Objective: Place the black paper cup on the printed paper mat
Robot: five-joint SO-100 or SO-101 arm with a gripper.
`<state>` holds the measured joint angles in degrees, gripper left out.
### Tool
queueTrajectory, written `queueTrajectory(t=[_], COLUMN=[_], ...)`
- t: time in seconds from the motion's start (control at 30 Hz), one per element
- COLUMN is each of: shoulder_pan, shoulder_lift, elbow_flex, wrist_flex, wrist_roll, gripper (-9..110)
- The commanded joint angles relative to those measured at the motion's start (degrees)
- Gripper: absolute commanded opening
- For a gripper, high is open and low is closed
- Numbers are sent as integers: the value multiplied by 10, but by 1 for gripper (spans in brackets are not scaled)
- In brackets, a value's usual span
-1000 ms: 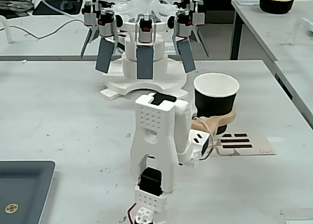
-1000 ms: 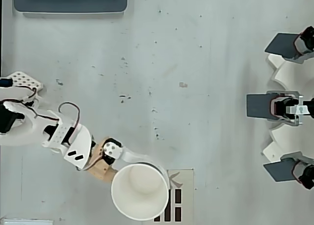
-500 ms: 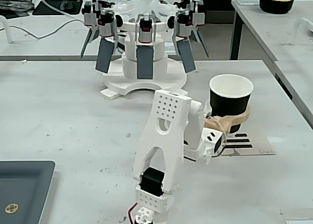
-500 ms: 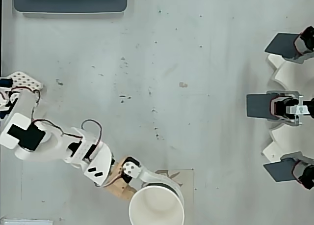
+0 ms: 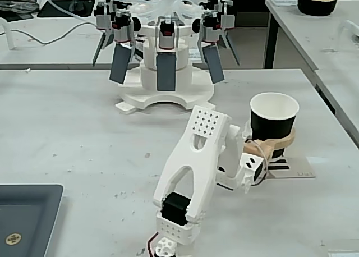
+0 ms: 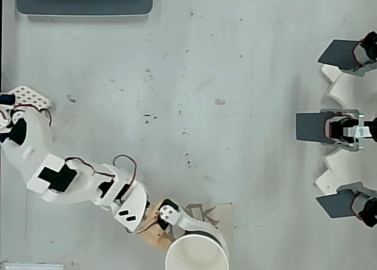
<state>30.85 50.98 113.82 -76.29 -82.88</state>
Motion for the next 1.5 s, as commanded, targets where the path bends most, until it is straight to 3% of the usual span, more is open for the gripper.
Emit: queueTrajectory(t=[0.0,0.77,1.47], shoulder_pan=[6,7,47], shoulder_lift=[-8,-71,-28], elbow_flex=[-40,-85,-44], wrist_flex=[-17,-23,-4], wrist_roll=[5,7,12], gripper=[7,9,43])
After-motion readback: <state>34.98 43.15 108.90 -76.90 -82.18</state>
